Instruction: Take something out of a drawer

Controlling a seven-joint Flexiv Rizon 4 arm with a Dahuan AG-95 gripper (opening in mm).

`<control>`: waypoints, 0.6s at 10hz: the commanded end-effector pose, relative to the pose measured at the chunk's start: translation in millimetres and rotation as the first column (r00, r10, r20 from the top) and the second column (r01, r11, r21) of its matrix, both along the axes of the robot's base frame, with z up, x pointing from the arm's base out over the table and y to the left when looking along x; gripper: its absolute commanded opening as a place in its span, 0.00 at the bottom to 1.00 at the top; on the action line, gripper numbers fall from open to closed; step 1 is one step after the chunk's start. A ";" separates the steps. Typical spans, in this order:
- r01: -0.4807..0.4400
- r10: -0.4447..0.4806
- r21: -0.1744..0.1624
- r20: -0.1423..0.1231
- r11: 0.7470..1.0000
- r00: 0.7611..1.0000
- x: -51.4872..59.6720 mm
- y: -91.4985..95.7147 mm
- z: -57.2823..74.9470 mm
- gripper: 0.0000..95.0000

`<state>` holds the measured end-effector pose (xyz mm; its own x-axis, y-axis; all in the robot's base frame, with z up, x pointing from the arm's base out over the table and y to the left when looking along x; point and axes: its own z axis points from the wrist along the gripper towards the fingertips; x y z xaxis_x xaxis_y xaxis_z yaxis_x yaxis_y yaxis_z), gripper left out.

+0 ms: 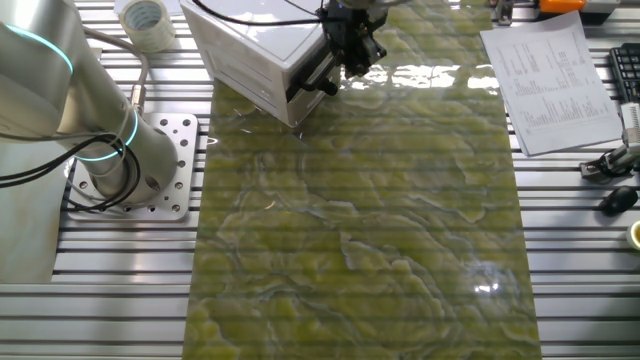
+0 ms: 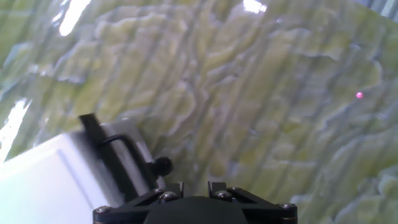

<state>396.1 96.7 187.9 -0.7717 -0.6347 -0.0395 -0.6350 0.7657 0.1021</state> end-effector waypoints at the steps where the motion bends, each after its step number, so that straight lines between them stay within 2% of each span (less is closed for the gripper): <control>1: -0.005 0.005 0.022 0.003 1.000 1.000 0.1 5.7 -10.9 0.20; 3: -0.013 0.013 0.024 -0.013 1.000 1.000 0.7 6.4 -11.8 0.20; 5: -0.006 0.008 0.060 -0.028 0.998 1.000 0.7 6.4 -11.8 0.20; 6: -0.010 0.012 0.064 -0.031 0.998 0.999 0.8 6.4 -11.9 0.20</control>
<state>397.5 103.2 175.3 -0.7673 -0.6386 -0.0585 -0.6379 0.7509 0.1708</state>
